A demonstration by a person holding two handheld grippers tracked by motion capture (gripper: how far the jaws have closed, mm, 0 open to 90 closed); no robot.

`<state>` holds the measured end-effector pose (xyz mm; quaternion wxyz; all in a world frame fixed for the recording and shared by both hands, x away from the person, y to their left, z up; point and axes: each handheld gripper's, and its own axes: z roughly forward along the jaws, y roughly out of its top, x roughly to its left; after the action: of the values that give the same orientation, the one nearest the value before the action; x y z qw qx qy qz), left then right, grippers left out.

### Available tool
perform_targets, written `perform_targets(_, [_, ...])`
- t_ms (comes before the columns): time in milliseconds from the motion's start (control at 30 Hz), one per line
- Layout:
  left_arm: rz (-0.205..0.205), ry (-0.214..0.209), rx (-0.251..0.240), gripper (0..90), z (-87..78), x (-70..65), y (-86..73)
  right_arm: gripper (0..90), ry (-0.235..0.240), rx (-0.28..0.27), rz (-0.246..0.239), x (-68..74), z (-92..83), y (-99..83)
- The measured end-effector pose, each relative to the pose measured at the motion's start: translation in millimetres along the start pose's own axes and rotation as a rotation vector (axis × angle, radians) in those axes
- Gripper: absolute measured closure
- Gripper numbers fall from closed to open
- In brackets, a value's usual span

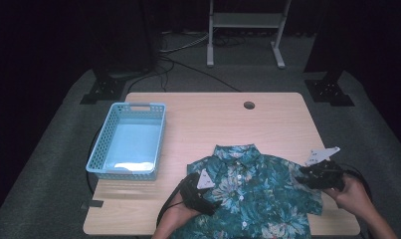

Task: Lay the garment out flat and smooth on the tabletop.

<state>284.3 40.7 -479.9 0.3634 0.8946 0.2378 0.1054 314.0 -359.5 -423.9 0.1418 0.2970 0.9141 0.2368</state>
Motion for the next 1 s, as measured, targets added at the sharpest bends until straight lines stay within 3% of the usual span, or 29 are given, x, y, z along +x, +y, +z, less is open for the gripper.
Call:
perform_targets(67, [0.000, 0.000, 0.000, 10.7, 0.0, 0.0, -0.1, 56.1, -0.003, -0.007, -0.018, 4.6, -0.9, 4.2])
perform_targets(367, [0.003, -0.004, -0.001, 10.7, -0.2, 0.4, -0.3, 48.4, 0.089, -0.012, -0.056, 31.0, 8.4, 12.9])
perform_targets(600, [0.006, -0.009, -0.004, 10.7, -0.3, 1.3, -0.5, 45.1, 0.143, -0.015, -0.079, 52.8, 21.6, 9.2])
perform_targets(700, [-0.013, -0.011, -0.008, 10.9, -0.6, 2.4, -0.2, 44.9, 0.155, -0.028, -0.078, 58.6, 25.5, 5.5])
perform_targets(867, [0.003, 0.005, -0.017, 20.1, -2.3, 8.6, 0.5, 43.2, 0.163, -0.026, -0.071, 63.0, 32.7, -2.4])
perform_targets(1000, [0.004, 0.003, -0.018, 26.9, -0.2, 16.1, 3.5, 42.7, 0.169, -0.063, -0.053, 60.6, 32.6, -8.6])
